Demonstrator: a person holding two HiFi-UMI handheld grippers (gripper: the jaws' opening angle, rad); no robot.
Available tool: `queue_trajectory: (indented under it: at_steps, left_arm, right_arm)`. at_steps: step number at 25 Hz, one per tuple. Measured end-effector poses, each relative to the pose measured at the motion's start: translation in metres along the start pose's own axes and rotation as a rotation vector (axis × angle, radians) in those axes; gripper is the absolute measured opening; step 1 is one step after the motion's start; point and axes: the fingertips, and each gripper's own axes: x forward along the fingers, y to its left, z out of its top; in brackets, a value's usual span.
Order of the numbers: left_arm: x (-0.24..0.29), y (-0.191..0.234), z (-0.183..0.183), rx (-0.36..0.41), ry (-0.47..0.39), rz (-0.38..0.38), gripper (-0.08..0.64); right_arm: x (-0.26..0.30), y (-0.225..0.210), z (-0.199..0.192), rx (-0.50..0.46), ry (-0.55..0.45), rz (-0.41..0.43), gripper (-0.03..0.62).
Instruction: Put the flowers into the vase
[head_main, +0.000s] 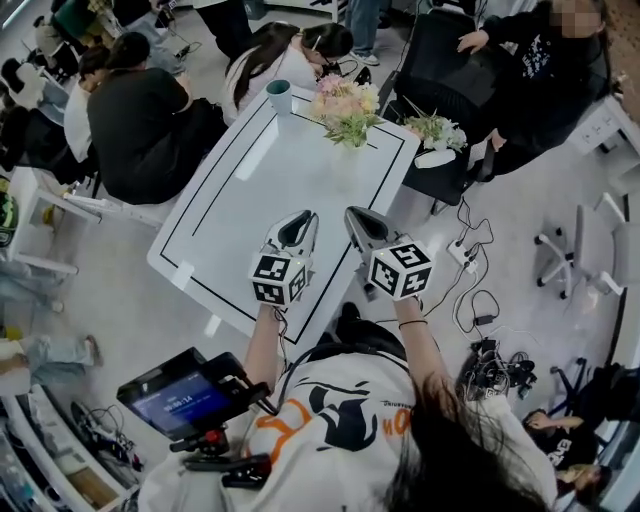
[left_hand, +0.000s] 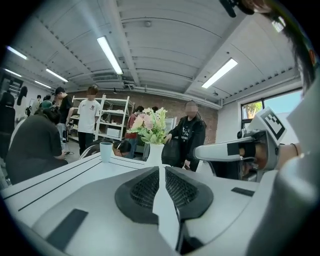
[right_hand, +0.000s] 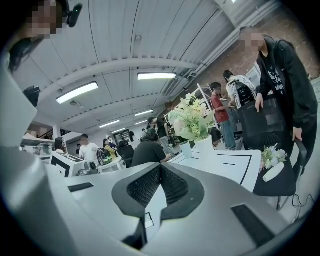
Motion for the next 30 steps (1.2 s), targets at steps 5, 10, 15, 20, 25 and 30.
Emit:
queue_trajectory:
  at_steps: [5, 10, 15, 20, 25, 30]
  left_arm:
    - [-0.035, -0.016, 0.0, 0.01, -0.011, -0.039, 0.038]
    - [-0.064, -0.039, -0.011, 0.043, 0.0, -0.085, 0.012]
    - [-0.081, -0.059, -0.025, 0.036, 0.016, -0.125, 0.012]
    - [-0.091, -0.076, -0.027, 0.031, 0.014, -0.142, 0.012]
    - [-0.085, -0.096, -0.034, 0.02, 0.026, -0.171, 0.012]
    - [-0.092, -0.107, -0.037, 0.003, 0.027, -0.164, 0.012]
  right_arm:
    - [-0.021, 0.025, -0.012, 0.035, -0.034, -0.031, 0.014]
    - [-0.044, 0.047, -0.03, 0.054, -0.054, -0.065, 0.012]
    - [-0.066, 0.06, -0.042, 0.052, -0.052, -0.101, 0.012]
    - [-0.082, 0.067, -0.048, 0.051, -0.045, -0.106, 0.012]
    - [-0.099, 0.061, -0.056, 0.067, -0.036, -0.118, 0.012]
    - [-0.11, 0.069, -0.065, 0.075, -0.027, -0.099, 0.012]
